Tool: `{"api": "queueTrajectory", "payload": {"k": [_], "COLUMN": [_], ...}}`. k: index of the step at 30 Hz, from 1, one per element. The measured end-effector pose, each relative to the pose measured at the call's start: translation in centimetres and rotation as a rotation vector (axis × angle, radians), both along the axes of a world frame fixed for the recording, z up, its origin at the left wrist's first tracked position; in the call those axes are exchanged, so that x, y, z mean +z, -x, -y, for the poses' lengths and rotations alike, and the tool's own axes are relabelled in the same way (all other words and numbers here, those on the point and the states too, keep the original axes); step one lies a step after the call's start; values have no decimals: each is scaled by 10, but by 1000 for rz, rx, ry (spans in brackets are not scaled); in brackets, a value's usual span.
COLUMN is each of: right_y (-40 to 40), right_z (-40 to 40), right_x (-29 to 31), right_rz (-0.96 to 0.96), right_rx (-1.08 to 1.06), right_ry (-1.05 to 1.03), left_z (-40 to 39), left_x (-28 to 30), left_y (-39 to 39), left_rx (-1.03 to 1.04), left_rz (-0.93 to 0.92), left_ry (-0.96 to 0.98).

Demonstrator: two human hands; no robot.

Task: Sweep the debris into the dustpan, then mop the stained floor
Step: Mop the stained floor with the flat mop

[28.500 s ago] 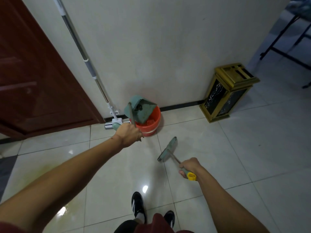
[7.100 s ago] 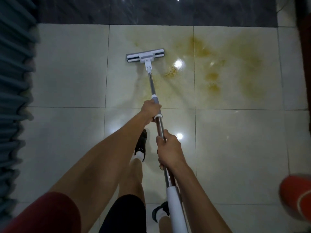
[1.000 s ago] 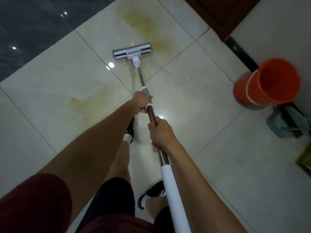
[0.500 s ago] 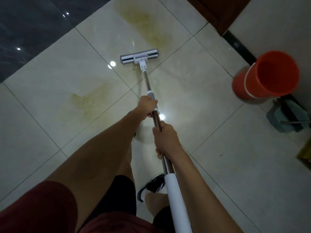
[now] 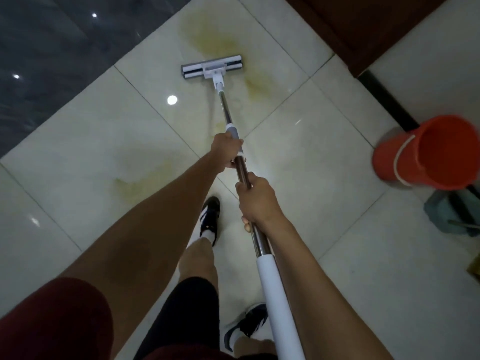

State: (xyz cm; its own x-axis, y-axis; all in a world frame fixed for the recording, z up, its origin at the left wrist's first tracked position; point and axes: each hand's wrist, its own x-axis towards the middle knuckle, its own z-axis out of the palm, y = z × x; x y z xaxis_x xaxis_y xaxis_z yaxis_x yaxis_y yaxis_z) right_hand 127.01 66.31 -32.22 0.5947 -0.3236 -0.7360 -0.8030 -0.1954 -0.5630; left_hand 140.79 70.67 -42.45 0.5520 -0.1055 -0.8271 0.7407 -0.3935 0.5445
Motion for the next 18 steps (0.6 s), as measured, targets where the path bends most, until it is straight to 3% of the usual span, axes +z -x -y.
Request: {"api": "queueTrajectory", "payload": {"k": [10, 18], "right_y": [-212, -348], "right_z": [10, 71], "right_x": [4, -6], "right_rz": [-27, -27], "right_rx": [-55, 11], "right_ry": [-60, -90], "left_z": [11, 58], "left_x": [10, 6], "left_y": [-211, -339], "left_rx": [69, 160], "left_rz": [-37, -15], "left_ry": [21, 59]}}
